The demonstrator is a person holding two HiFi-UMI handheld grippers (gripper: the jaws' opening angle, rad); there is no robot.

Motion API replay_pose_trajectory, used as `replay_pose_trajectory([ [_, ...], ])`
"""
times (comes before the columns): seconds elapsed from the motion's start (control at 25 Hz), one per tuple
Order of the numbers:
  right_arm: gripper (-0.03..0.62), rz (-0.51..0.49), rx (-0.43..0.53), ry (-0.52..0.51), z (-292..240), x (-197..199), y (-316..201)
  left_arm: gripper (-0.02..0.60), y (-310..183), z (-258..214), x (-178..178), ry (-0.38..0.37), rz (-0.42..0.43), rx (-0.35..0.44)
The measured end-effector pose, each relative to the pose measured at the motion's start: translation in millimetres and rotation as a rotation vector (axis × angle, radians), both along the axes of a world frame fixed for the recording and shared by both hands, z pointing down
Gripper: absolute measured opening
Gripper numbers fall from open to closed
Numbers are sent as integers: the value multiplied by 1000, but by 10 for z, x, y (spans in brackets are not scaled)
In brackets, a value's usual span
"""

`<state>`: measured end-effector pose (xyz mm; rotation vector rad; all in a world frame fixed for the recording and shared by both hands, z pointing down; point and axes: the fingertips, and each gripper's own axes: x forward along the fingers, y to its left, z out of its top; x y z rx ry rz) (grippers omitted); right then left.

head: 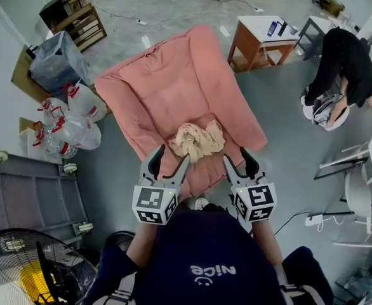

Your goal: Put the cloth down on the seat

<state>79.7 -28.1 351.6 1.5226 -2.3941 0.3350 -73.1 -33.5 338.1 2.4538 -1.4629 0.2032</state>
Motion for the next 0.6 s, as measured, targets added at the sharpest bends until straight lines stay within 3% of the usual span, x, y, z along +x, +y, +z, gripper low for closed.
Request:
replay_pose_trajectory([
  [0.32, 209, -19, 40, -6, -32, -29, 124, 301, 127, 7, 61, 21, 21, 2],
  [0.4, 199, -29, 45, -15, -41, -37, 138, 227, 164, -18, 115, 55, 42, 7],
  [0.48, 131, -28, 48, -13, -34, -28, 142, 175, 192, -40, 160, 81, 62, 18],
  [0.6, 80, -28, 35, -18, 6, -25, 144, 59, 204, -57, 140, 68, 42, 47],
])
